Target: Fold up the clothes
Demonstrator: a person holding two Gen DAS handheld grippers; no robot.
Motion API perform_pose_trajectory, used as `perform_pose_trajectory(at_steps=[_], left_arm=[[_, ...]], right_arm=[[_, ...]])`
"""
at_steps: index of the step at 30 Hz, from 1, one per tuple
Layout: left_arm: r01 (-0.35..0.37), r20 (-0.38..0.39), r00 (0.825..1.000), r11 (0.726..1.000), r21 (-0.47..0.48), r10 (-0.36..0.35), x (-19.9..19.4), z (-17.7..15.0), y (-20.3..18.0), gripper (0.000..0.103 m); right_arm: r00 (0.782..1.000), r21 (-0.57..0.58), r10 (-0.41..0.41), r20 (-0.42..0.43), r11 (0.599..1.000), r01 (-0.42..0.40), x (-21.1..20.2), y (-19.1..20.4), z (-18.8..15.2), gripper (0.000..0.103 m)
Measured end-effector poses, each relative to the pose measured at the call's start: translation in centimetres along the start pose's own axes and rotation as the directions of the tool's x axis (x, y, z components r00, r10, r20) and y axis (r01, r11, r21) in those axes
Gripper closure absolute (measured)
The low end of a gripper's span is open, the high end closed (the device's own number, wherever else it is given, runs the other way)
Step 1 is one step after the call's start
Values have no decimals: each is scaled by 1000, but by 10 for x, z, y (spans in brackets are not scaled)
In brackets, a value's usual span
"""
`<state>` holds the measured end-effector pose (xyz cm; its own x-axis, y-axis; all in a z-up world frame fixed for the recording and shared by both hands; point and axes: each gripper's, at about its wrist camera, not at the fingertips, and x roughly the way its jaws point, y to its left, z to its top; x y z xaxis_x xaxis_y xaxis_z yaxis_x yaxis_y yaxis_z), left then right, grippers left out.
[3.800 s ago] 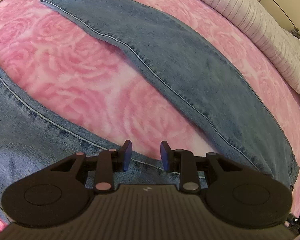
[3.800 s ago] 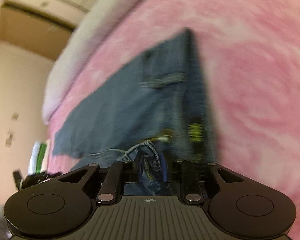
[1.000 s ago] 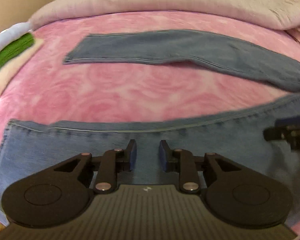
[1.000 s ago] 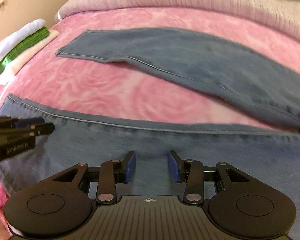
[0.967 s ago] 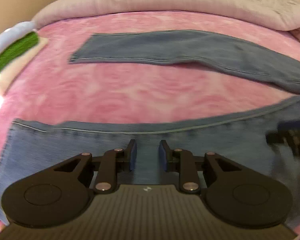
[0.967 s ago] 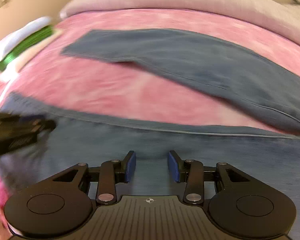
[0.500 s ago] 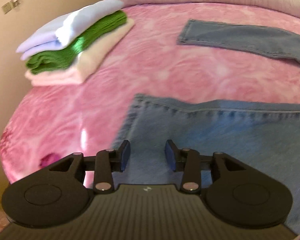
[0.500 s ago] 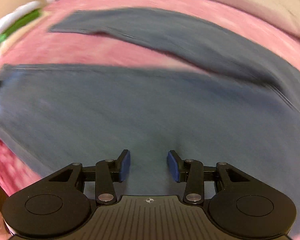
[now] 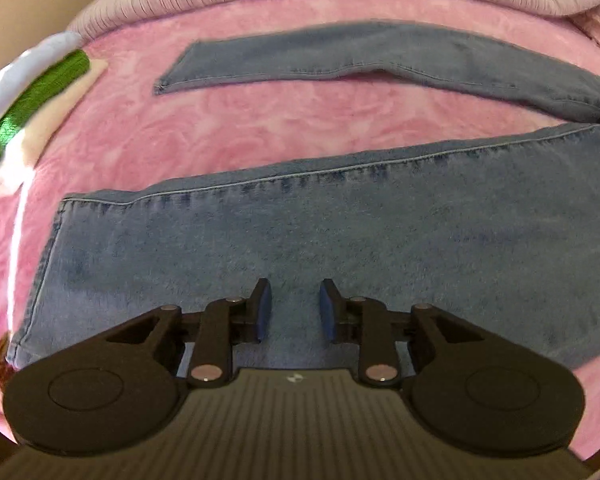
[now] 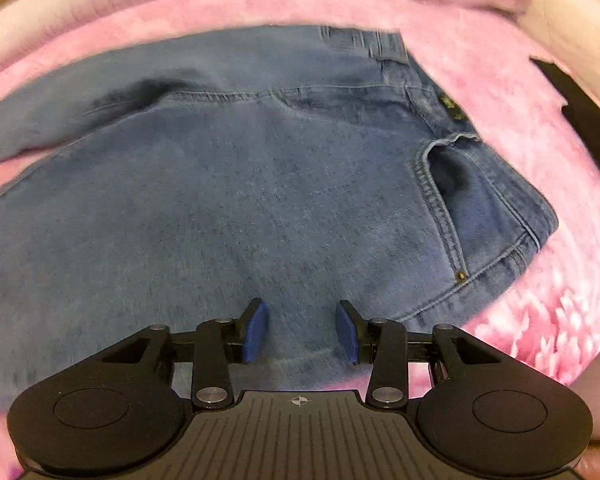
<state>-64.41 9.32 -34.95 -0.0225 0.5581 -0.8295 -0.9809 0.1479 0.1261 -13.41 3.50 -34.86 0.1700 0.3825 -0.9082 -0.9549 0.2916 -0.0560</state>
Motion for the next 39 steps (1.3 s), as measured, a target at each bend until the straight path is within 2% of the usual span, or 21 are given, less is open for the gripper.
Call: perform_pose_trajectory(at_steps=[3, 7, 10, 12, 15, 17, 20, 21, 22, 23, 26, 31, 35, 39], left_arm=[[-51, -57, 997, 996, -78, 46, -11, -1, 15, 78], [-64, -48, 997, 985, -158, 57, -25, 6, 17, 80], [-81, -75, 995, 988, -134, 71, -14, 6, -1, 80], [-110, -98, 990, 986, -125, 98, -11, 5, -13, 81], [-126, -123, 987, 976, -176, 105, -29, 4, -24, 83], [-99, -109, 991, 973, -208, 78, -49, 0, -34, 83], [-68, -92, 995, 969, -237, 47, -76, -5, -58, 83], [-57, -87, 996, 968, -246, 37, -85, -7, -67, 83], [-47, -86, 996, 965, -259, 26, -89, -9, -76, 83], [-38, -86, 996, 961, -273, 15, -93, -10, -87, 83], [32, -82, 995, 947, -321, -61, -98, -8, -121, 83], [111, -56, 990, 960, -258, -129, -105, 7, -189, 83], [168, -63, 980, 953, -252, -189, -104, 20, -232, 83], [244, -75, 961, 945, -219, -266, -97, 33, -273, 83]], right_arm=[[1000, -29, 9, -13, 1000, -10, -8, -6, -8, 62], [995, 5, 8, 99, 1000, -9, -18, -14, 2, 62], [995, 0, 2, 102, 1000, -2, -1, -21, 10, 62], [997, -26, 7, 75, 1000, -5, 10, -31, 2, 62], [998, -37, 50, 42, 998, -49, -6, -46, -8, 62], [996, -22, 76, 37, 997, -75, -18, -62, -10, 62], [990, 18, 124, 73, 992, -126, -35, -99, -11, 63], [988, 32, 134, 81, 990, -137, -38, -113, -8, 68], [985, 43, 147, 88, 988, -151, -39, -126, -4, 85], [983, 53, 160, 95, 985, -165, -41, -139, 0, 94], [971, 85, 211, 115, 972, -221, -37, -172, 13, 95], [939, 111, 323, 119, 935, -336, -30, -216, 20, 94], [934, 97, 347, 88, 930, -355, -23, -244, 17, 87], [933, 91, 353, 76, 929, -359, -13, -264, 23, 81]])
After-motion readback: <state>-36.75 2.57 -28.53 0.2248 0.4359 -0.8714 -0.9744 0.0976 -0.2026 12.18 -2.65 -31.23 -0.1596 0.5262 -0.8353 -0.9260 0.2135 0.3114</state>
